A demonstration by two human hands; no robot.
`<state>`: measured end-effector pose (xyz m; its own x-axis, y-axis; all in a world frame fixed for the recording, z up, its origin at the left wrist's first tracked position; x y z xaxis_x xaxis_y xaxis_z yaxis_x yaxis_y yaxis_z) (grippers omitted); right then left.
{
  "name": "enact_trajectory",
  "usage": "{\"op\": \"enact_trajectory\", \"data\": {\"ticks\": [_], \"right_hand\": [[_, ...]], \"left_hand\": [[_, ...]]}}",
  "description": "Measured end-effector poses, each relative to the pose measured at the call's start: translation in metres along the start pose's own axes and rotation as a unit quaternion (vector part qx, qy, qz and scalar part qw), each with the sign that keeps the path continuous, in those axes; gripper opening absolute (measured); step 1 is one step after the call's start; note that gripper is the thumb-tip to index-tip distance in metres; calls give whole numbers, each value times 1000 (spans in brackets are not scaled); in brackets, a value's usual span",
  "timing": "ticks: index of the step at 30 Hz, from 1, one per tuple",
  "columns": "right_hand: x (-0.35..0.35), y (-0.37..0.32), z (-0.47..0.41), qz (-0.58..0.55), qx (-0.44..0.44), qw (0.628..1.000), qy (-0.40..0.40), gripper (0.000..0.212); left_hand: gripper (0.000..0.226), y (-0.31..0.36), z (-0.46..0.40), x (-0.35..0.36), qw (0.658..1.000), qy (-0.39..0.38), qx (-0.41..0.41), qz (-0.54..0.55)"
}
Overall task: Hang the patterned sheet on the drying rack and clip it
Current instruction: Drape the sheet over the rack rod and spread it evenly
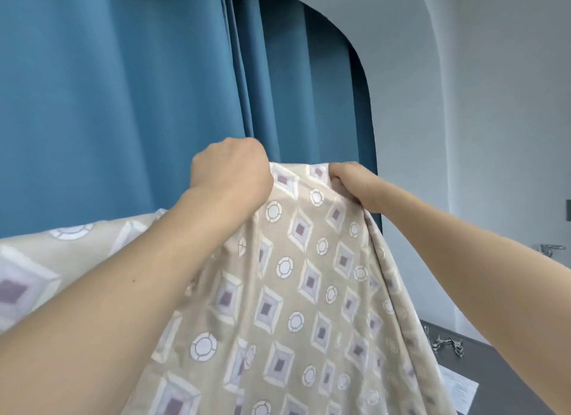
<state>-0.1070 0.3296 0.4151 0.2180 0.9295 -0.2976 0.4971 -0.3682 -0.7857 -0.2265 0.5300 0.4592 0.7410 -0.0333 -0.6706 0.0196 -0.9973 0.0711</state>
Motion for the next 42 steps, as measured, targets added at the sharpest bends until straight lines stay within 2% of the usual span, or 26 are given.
{"op": "enact_trajectory", "data": {"ticks": [2, 4, 7, 9, 12, 14, 16, 17, 18, 22, 25, 26, 27, 29, 30, 31, 32, 33, 34, 37, 40, 42], "right_hand": [[10, 0, 4, 75, -30, 995, -59, 39], [17, 2, 11, 112, -65, 987, -96, 36], [14, 9, 18, 129, -97, 981, -106, 26], [1, 19, 25, 151, -103, 977, -106, 24], [-17, 41, 36, 247, -88, 955, -142, 24], [-24, 43, 40, 343, -131, 917, -154, 21], [-21, 36, 46, 480, -196, 837, -174, 28], [-20, 32, 50, 530, -200, 802, -189, 31], [-19, 28, 54, 557, -194, 781, -205, 32], [-13, 24, 65, 607, -190, 741, -217, 35], [1, 27, 68, 689, -135, 676, -224, 39], [6, 28, 68, 685, -122, 684, -221, 40], [9, 26, 69, 643, -112, 728, -208, 40], [11, 12, 74, 449, -103, 874, -154, 50], [14, 0, 77, 323, -113, 930, -132, 57], [19, -12, 80, 222, -137, 959, -115, 58], [27, -27, 85, 153, -170, 969, -98, 52], [35, -37, 86, 129, -209, 967, -74, 41], [44, -50, 86, 144, -242, 958, -46, 36], [69, -69, 73, 288, -272, 918, 35, 55], [79, -66, 68, 357, -278, 883, 126, 54], [80, -62, 67, 345, -276, 884, 154, 48]], "left_hand": [[16, -17, 5, -13, 998, 11, -25, -57], [13, -27, 14, -15, 994, -37, -43, -98], [14, -29, 21, -4, 993, -96, -28, -55], [25, -27, 21, 5, 991, -135, 1, -10], [42, -20, 28, 14, 988, -142, 36, -49], [41, -14, 34, 12, 990, -97, 63, -77], [39, -9, 37, 13, 990, -74, 79, -91], [39, -9, 36, 13, 990, -73, 77, -91], [38, -10, 35, 13, 990, -76, 73, -90], [36, -15, 33, 16, 990, -71, 75, -94], [33, -16, 33, 18, 990, -71, 77, -93], [32, -16, 33, 17, 990, -73, 75, -92], [31, -16, 33, 16, 990, -74, 75, -91], [29, -15, 34, 15, 991, -71, 79, -84], [28, -16, 34, 15, 991, -70, 80, -81], [26, -16, 35, 13, 991, -72, 81, -79], [24, -15, 37, 12, 991, -74, 84, -78], [23, -16, 39, 11, 990, -75, 86, -79], [23, -17, 40, 9, 991, -74, 84, -80], [24, -32, 46, 2, 993, -49, 63, -89], [37, -56, 60, -8, 989, 38, 44, -133], [45, -75, 70, -11, 980, 103, 43, -167]]}}
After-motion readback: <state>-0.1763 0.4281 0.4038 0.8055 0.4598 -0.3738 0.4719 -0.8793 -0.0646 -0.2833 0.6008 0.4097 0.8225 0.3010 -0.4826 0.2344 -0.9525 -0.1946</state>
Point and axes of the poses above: each hand's wrist, its own z-axis away from the middle knuckle, its own x-axis out of the palm, y = z × x, the point moved 4 cm from there along -z, towards the middle knuckle, and after that the axes turned 9 degrees about -x, right-handed, at the moved point
